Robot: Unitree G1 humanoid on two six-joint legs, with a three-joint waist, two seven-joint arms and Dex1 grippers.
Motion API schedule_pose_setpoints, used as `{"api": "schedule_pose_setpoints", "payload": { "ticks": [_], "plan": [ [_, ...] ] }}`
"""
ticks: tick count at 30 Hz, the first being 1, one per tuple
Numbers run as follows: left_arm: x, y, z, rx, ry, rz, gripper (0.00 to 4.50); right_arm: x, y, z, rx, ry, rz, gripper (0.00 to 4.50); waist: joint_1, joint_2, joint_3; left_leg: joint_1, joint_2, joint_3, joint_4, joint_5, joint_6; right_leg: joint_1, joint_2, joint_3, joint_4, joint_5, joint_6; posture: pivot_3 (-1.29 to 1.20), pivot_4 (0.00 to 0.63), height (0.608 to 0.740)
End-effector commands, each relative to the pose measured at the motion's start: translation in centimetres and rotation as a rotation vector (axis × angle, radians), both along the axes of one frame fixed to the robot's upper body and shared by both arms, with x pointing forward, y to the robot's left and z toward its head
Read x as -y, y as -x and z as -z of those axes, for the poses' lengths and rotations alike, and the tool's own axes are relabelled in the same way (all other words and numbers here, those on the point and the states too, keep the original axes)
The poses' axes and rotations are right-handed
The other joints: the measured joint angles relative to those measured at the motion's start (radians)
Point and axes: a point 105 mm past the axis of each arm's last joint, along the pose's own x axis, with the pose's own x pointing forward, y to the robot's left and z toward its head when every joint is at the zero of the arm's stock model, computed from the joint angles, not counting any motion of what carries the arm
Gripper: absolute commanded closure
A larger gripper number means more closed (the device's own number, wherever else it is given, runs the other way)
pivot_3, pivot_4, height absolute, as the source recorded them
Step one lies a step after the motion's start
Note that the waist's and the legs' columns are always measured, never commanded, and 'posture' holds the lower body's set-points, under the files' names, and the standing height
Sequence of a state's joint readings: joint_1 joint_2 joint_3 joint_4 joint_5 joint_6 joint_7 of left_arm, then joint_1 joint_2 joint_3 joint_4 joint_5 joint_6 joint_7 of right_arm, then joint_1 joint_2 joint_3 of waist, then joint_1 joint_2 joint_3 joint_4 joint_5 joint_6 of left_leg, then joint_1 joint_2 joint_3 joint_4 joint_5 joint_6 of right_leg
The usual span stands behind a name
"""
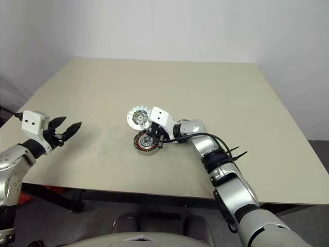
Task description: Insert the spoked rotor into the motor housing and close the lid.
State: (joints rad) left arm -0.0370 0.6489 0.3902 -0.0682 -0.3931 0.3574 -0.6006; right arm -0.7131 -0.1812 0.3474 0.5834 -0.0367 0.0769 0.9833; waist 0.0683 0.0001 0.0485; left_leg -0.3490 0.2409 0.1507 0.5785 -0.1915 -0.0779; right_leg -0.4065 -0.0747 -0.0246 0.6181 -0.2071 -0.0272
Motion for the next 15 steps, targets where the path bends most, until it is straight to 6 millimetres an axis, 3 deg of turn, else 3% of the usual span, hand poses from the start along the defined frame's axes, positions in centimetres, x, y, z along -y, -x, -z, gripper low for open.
{"api": "schedule_pose_setpoints", "payload": {
  "ticks": [1, 15],
  "plan": [
    [-0.6, 0.1, -1.6, 0.056, -0.023, -0.015, 1.26, -0.2, 0.1, -1.0, 0.031, -0.024, -0.020, 4.49, 0.000, 0.000, 0.000, 0.000, 0.000, 0.000, 0.000, 0.000, 0.000, 0.000, 0.000, 0.000, 0.000, 0.000, 0.000, 0.00, 0.000, 0.740],
    [-0.8, 0.0, -1.7, 0.059, -0.026, -0.020, 1.26, 1.6, 0.7, -0.8, 0.016, -0.018, 0.018, 4.49, 0.000, 0.000, 0.000, 0.000, 0.000, 0.000, 0.000, 0.000, 0.000, 0.000, 0.000, 0.000, 0.000, 0.000, 0.000, 0.00, 0.000, 0.740]
  ]
}}
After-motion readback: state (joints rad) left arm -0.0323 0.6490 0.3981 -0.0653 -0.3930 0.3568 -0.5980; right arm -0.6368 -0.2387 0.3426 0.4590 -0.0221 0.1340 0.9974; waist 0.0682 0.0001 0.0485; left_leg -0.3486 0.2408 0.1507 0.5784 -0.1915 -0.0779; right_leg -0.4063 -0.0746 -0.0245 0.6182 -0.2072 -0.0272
